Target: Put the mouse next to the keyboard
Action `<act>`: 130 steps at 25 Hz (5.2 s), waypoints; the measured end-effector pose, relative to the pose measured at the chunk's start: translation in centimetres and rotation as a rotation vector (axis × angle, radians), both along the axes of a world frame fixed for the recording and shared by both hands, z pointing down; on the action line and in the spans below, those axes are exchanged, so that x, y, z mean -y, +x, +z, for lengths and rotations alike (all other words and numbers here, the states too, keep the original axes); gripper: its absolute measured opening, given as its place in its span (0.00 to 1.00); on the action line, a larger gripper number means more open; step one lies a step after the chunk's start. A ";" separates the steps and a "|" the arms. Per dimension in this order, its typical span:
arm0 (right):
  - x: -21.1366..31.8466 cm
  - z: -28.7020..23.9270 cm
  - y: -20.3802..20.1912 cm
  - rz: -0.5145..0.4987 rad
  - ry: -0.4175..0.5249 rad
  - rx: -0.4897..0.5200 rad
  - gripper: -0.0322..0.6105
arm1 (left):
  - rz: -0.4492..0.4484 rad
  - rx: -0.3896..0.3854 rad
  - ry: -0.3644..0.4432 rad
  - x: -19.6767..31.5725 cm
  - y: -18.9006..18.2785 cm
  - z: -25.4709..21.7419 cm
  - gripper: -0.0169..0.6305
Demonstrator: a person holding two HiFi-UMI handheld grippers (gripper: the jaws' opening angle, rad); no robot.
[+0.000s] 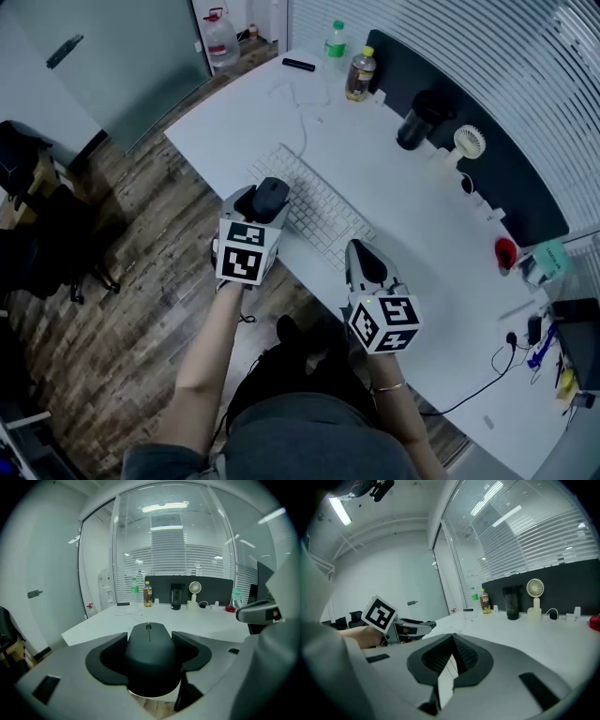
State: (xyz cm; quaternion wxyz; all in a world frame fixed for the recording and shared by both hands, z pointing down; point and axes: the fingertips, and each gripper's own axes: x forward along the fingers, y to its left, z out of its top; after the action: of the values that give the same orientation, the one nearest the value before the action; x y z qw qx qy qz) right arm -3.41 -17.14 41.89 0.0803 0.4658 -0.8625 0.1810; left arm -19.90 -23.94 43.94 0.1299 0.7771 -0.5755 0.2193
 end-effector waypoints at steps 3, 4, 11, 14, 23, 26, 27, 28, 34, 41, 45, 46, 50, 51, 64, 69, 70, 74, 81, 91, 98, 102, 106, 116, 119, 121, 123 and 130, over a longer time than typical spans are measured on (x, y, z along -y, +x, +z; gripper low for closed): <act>-0.8 0.0 2.6 0.028 -0.002 0.001 0.06 | 0.021 0.000 -0.003 -0.6 2.7 0.1 0.50; -1.1 0.1 3.6 0.038 -0.003 0.002 0.06 | 0.027 0.001 -0.005 -0.8 3.6 0.1 0.50; -3.1 0.1 10.4 0.105 -0.009 0.012 0.06 | 0.060 0.006 -0.020 -2.6 9.8 0.5 0.50; -3.8 0.1 12.8 0.125 -0.011 0.017 0.06 | 0.080 0.009 -0.025 -3.3 12.3 0.6 0.50; -6.0 0.4 18.8 0.179 -0.013 0.027 0.06 | 0.145 0.024 -0.046 -5.0 19.3 1.7 0.50; -6.6 0.5 20.5 0.200 -0.013 0.028 0.06 | 0.171 0.029 -0.060 -5.4 21.4 2.4 0.50; -6.8 0.6 21.0 0.206 -0.014 0.028 0.06 | 0.179 0.031 -0.065 -5.6 22.1 2.7 0.50; -7.0 0.6 21.5 0.212 -0.015 0.027 0.06 | 0.186 0.032 -0.071 -5.7 22.7 3.0 0.50; -7.9 1.2 24.2 0.248 -0.025 0.026 0.06 | 0.225 0.039 -0.098 -6.3 25.9 4.6 0.50; -8.5 1.7 26.5 0.276 -0.033 0.024 0.06 | 0.257 0.050 -0.128 -7.1 28.5 6.7 0.50; -8.9 2.1 27.4 0.287 -0.044 0.022 0.06 | 0.268 0.062 -0.148 -7.6 29.6 8.0 0.50; -8.9 2.2 27.6 0.289 -0.046 0.022 0.06 | 0.272 0.070 -0.150 -7.7 29.8 8.3 0.50; -9.3 2.6 28.2 0.297 -0.054 0.022 0.06 | 0.286 0.093 -0.164 -8.2 30.4 9.4 0.50; -9.3 2.7 28.3 0.297 -0.056 0.022 0.06 | 0.290 0.097 -0.166 -8.3 30.5 9.7 0.50; -10.0 3.4 29.3 0.303 -0.076 0.020 0.06 | 0.300 0.109 -0.223 -8.7 31.4 12.5 0.50; -10.1 3.6 29.4 0.305 -0.082 0.020 0.06 | 0.311 0.117 -0.237 -8.9 31.5 13.1 0.50; -10.2 3.7 29.3 0.305 -0.083 0.020 0.06 | 0.312 0.118 -0.237 -8.9 31.5 13.2 0.50; -10.2 3.8 29.4 0.306 -0.088 0.022 0.06 | 0.316 0.125 -0.234 -9.0 31.5 13.4 0.50; -10.3 3.7 29.3 0.308 -0.086 0.023 0.06 | 0.322 0.125 -0.227 -9.0 31.4 13.4 0.50; -10.2 3.6 28.8 0.288 -0.079 0.022 0.06 | 0.310 0.092 -0.226 -8.9 31.2 13.4 0.50; -10.1 3.4 28.4 0.271 -0.072 0.021 0.06 | 0.290 0.050 -0.168 -8.9 31.1 10.9 0.50; -10.0 3.1 27.9 0.255 -0.063 0.021 0.06 | 0.271 0.009 -0.128 -8.9 30.8 8.8 0.50; -9.9 2.8 27.3 0.232 -0.043 0.006 0.06 | 0.261 -0.029 -0.093 -9.2 30.3 7.0 0.50; -9.7 1.4 25.6 0.179 -0.005 -0.002 0.06 | 0.196 -0.104 -0.010 -10.2 28.3 3.1 0.41; -9.6 1.0 25.2 0.164 0.008 -0.004 0.06 | 0.164 -0.135 0.013 -10.6 27.4 2.1 0.37; -9.6 0.7 24.9 0.151 0.016 -0.006 0.06 | 0.143 -0.160 0.029 -10.9 26.7 1.4 0.33; -9.5 0.5 24.7 0.139 0.022 -0.011 0.06 | 0.128 -0.181 0.040 -11.3 26.3 0.9 0.30; -9.5 -0.3 23.6 0.104 0.042 -0.017 0.06 | 0.076 -0.227 0.078 -12.4 24.6 -0.6 0.20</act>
State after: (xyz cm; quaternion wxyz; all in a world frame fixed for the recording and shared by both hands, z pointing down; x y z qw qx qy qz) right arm 20.20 -7.61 41.59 0.0681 0.5131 -0.8400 0.1627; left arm 4.68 -11.55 43.34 0.1558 0.8226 -0.5352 0.1121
